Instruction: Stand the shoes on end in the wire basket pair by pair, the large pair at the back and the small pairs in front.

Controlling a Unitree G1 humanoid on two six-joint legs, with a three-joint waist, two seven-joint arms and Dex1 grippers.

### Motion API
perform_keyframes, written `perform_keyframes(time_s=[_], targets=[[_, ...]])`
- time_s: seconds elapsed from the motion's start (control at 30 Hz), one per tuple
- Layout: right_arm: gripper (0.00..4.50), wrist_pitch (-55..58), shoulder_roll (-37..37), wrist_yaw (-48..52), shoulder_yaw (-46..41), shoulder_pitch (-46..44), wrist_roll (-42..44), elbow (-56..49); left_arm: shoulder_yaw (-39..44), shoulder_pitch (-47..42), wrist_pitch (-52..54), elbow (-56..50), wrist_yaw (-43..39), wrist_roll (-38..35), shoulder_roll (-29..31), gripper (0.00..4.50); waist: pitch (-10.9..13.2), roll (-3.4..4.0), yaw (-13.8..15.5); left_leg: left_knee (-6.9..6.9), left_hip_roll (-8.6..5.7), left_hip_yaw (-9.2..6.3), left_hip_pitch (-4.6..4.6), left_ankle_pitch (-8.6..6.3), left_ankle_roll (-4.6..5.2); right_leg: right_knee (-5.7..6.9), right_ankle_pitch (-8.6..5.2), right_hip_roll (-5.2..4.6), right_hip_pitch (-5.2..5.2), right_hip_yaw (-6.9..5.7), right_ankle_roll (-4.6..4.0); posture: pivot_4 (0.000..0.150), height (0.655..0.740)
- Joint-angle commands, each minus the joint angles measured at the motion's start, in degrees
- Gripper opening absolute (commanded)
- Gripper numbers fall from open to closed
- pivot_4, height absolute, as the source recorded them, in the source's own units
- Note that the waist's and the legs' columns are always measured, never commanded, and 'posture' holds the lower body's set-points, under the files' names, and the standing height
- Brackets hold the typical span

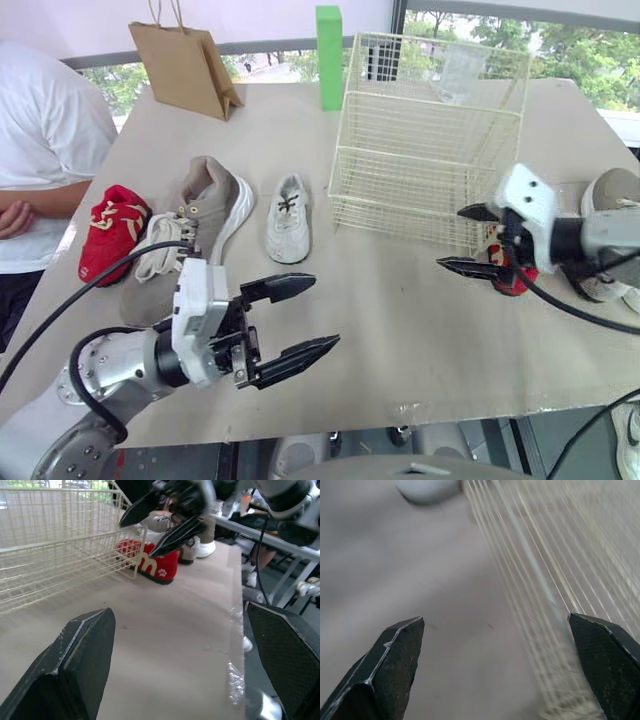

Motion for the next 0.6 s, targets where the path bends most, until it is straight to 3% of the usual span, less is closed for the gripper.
perform_keyframes(time_s=[0.03, 0.3, 0.33, 0.43, 0.6], targets=[[3.95, -0.02, 1.73, 4.36, 8.95, -8.11, -8.72, 7.41, 0.50, 1.30, -2.75, -3.67, 1.05, 1.04, -0.28, 4.50, 0.01, 0.00, -0.25, 0.00, 0.00, 0.02, -0.01, 0.00, 0.00, -0.01, 0.00, 0.01, -0.01, 0.00, 0.00, 0.150, 0.7400], [0.29, -10.93, 3.97, 16.04, 17.62, -14.29, -21.13, 17.22, 0.35, 5.65, -4.76, -6.30, 4.62, 2.13, -1.22, 4.50, -0.04, -0.08, -0.06, 0.00, 0.06, 0.01, 0.04, 0.08, -0.16, 0.01, -0.04, 0.06, 0.00, -0.05, 0.07, 0.150, 0.7400], [0.10, -13.75, 4.51, 17.23, 18.09, -14.50, -22.89, 19.07, 0.36, 5.95, -4.97, -6.33, 4.88, 2.26, -1.22, 4.50, -0.07, -0.12, -0.11, 0.00, 0.06, 0.01, 0.05, 0.00, -0.01, 0.01, -0.12, 0.06, 0.01, -0.06, 0.20, 0.150, 0.7400], [0.10, -26.13, 5.50, 23.23, 18.90, -15.21, -27.90, 24.65, 0.91, 6.89, -5.73, -5.91, 5.07, 2.69, -1.04, 4.50, -0.11, -0.15, -0.32, 0.03, 0.10, 0.02, 0.15, 0.01, -0.03, 0.08, -0.12, 0.11, 0.08, -0.05, 0.20, 0.150, 0.7400], [0.10, -29.28, 6.47, 29.76, 16.26, -15.42, -28.95, 24.62, 3.29, 10.65, -7.37, -5.66, 3.81, 3.31, -1.42, 4.50, -0.13, -0.15, -0.48, 0.05, 0.13, 0.03, 0.21, 0.05, -0.10, 0.20, -0.09, 0.13, 0.09, -0.03, 0.15, 0.150, 0.7400]])
